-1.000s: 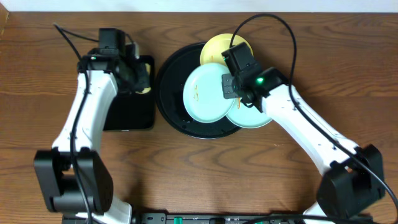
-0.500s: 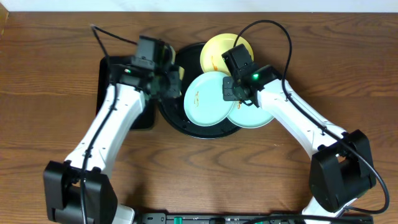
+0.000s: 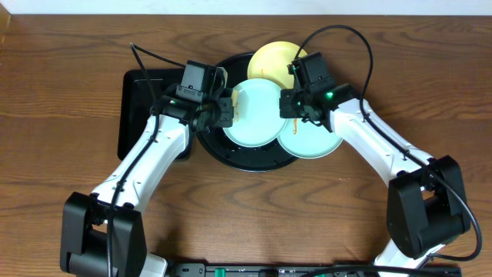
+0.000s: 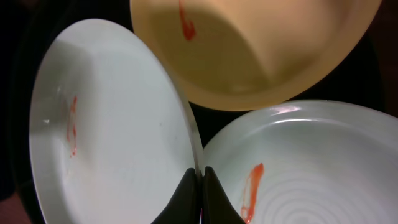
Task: Clean dirty plates on tray and stack at the side
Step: 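Move the held sponge with the left gripper onto the pale green plate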
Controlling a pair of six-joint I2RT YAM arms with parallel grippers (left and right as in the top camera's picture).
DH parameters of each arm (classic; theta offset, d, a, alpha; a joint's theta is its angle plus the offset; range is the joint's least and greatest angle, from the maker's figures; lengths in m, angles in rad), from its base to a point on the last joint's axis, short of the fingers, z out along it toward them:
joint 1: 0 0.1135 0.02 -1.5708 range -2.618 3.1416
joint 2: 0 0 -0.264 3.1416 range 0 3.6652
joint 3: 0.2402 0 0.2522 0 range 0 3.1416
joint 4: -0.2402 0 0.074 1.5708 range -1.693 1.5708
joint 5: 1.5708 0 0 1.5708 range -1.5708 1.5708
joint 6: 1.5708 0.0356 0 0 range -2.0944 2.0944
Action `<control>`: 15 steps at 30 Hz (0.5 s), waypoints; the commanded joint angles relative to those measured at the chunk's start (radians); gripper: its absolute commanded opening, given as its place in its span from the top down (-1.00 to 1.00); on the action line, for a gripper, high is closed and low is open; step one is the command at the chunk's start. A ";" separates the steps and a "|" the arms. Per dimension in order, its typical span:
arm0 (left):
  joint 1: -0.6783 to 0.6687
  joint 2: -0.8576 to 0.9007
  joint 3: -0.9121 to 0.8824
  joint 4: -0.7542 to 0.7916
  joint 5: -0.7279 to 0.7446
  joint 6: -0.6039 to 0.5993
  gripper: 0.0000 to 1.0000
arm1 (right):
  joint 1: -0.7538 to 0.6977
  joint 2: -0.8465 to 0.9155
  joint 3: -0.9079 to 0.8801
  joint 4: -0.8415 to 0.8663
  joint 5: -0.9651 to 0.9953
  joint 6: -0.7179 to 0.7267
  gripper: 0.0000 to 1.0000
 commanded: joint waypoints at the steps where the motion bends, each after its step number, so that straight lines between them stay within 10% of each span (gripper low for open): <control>1: 0.000 0.007 0.002 0.000 0.018 -0.003 0.85 | -0.018 0.002 -0.054 0.036 -0.076 -0.039 0.98; 15: -0.014 0.023 -0.013 0.016 0.037 0.022 0.85 | -0.018 0.006 -0.125 0.118 -0.008 -0.057 0.98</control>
